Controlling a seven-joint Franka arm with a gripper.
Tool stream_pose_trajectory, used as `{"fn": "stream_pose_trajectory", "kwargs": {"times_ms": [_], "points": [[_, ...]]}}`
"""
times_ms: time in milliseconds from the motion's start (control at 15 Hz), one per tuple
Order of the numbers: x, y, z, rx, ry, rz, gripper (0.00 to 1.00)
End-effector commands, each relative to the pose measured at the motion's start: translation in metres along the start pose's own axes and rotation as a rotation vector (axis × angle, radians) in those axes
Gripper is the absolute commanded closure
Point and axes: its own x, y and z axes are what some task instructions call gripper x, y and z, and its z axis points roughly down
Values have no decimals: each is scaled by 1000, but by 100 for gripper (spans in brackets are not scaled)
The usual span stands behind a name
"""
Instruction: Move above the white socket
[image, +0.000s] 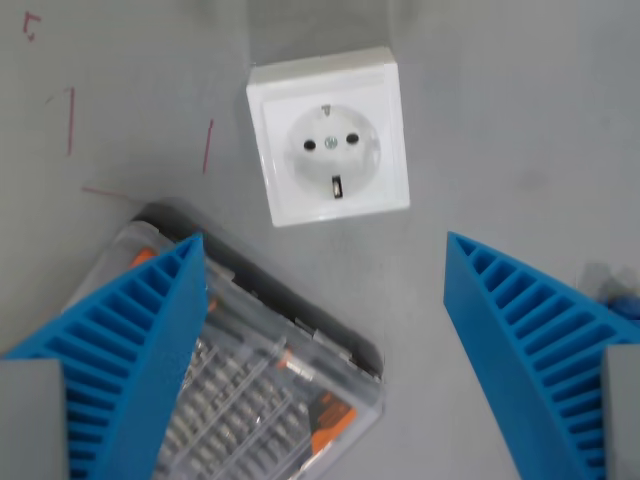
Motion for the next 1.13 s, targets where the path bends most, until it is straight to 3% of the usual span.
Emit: {"fn": "stream_pose_trajectory", "kwargs": {"times_ms": [67, 600, 1133], "points": [[3, -1, 8, -44, 58, -116, 0], [13, 0, 28, -40, 35, -134, 0], [19, 2, 37, -34, 23, -121, 0]]}}
